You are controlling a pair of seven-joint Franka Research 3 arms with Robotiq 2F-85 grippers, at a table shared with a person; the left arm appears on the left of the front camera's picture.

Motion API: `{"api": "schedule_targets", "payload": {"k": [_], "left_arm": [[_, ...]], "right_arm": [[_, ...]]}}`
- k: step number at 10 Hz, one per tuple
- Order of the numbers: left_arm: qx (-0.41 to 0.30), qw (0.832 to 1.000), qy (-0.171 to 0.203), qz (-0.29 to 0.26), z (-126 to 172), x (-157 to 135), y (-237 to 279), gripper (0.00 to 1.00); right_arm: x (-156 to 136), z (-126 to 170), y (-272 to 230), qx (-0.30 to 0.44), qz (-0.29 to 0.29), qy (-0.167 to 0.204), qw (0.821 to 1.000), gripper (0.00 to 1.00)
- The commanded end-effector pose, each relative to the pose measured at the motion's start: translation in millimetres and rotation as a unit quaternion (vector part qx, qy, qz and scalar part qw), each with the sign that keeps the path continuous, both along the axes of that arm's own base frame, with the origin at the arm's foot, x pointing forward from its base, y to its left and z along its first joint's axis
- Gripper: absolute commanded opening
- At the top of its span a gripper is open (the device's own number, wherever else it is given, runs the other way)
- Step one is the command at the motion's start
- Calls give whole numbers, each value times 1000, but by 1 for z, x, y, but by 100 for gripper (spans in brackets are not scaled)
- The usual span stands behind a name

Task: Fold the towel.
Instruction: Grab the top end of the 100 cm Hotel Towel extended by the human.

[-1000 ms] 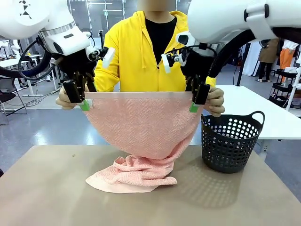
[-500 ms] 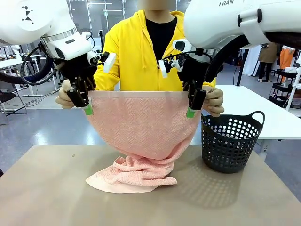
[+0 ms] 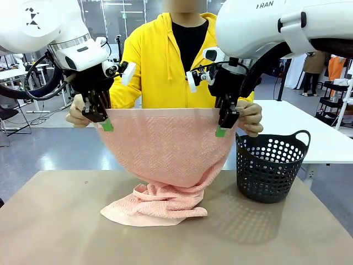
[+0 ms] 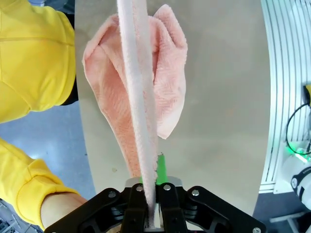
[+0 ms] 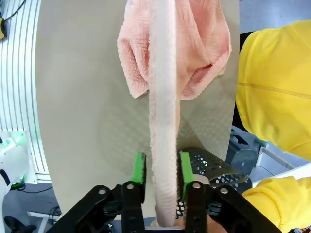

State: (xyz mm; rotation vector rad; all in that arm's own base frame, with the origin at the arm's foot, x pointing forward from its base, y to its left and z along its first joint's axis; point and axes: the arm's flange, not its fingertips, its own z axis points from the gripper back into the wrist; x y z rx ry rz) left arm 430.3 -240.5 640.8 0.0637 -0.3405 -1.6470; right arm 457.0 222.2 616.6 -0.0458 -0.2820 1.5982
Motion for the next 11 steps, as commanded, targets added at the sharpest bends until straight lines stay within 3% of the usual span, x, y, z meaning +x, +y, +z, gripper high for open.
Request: {"api": "schedule_targets", "payload": {"k": [1,11], "left_arm": [[-10,1000,3,7,-3,-1,1,0],[0,1000,0,0,0,0,0,0]], "right_arm": [[0,-1,1,6,-20,1,1000,0],[0,0,0,2,-6,0,1000,0]]}}
